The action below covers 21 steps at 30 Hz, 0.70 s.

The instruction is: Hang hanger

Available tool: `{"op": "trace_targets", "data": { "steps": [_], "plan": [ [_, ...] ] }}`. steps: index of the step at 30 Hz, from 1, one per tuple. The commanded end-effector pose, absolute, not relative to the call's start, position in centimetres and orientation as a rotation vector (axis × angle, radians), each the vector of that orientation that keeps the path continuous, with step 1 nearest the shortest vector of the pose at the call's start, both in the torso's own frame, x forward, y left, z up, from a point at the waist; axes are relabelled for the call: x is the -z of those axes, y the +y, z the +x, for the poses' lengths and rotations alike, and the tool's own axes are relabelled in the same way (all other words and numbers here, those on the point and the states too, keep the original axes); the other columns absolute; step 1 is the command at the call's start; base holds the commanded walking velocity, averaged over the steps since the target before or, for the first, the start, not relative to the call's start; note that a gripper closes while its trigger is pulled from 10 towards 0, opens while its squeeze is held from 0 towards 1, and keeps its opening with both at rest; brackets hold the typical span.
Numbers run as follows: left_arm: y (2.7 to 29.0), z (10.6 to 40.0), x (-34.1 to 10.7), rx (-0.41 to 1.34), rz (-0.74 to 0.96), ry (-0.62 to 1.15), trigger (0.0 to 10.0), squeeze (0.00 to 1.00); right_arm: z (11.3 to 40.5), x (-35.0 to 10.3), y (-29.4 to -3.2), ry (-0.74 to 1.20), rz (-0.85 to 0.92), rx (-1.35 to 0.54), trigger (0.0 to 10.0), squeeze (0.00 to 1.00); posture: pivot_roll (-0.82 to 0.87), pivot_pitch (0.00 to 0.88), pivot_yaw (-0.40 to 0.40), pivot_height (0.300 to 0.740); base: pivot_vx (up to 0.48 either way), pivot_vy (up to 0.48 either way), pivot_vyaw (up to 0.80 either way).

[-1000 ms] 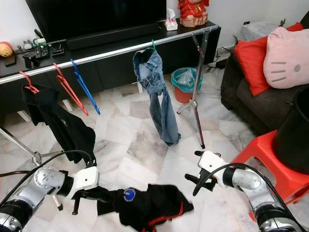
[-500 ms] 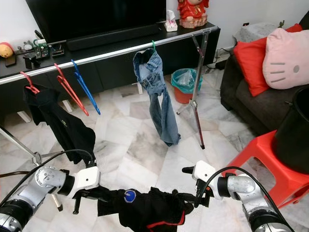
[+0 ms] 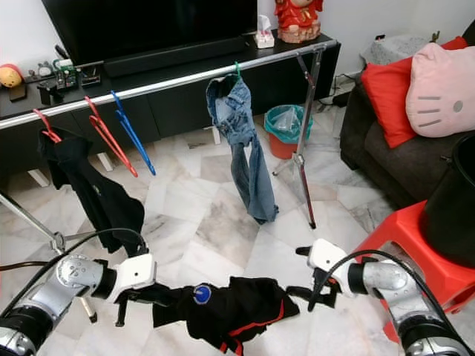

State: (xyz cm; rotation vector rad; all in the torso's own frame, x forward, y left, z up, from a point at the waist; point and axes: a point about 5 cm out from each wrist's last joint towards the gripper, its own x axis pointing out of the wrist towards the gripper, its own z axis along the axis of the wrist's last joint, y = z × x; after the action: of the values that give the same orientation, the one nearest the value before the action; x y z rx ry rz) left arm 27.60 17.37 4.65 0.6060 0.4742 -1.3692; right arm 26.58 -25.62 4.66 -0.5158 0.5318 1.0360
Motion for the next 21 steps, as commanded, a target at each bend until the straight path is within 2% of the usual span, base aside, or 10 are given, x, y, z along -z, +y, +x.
{"op": "trace_targets", "data": {
  "steps": [1, 12, 19, 20, 21],
  "plan": [
    [17.5, 28.1, -5.2, 1.351, 0.602, 0.455, 10.0, 0.00, 26.5, -4.6, -25.3, 0.528, -0.516, -1.055, 10.0, 0.00, 0.10, 0.031, 0.093, 0.740, 0.000, 0.000, 0.00],
    [17.7, 28.3, -5.4, 1.340, 0.608, 0.452, 10.0, 0.00, 26.0, -4.1, -23.8, 0.524, -0.429, -1.148, 10.0, 0.00, 0.10, 0.031, 0.094, 0.740, 0.000, 0.000, 0.00],
    [17.6, 28.3, -5.5, 1.337, 0.612, 0.446, 10.0, 0.00, 26.5, -4.2, -23.5, 0.494, -0.448, -1.125, 10.0, 0.00, 0.10, 0.027, 0.094, 0.740, 0.000, 0.000, 0.00],
    [17.6, 28.3, -5.5, 1.337, 0.611, 0.444, 10.0, 0.00, 26.6, -4.2, -23.5, 0.491, -0.452, -1.121, 7.8, 0.00, 0.11, 0.024, 0.093, 0.740, 0.000, 0.000, 0.00],
    [17.6, 28.3, -5.5, 1.338, 0.611, 0.442, 10.0, 0.00, 26.6, -4.2, -23.4, 0.488, -0.452, -1.116, 7.8, 0.00, 0.11, 0.024, 0.093, 0.740, 0.000, 0.000, 0.00]
  ]
}}
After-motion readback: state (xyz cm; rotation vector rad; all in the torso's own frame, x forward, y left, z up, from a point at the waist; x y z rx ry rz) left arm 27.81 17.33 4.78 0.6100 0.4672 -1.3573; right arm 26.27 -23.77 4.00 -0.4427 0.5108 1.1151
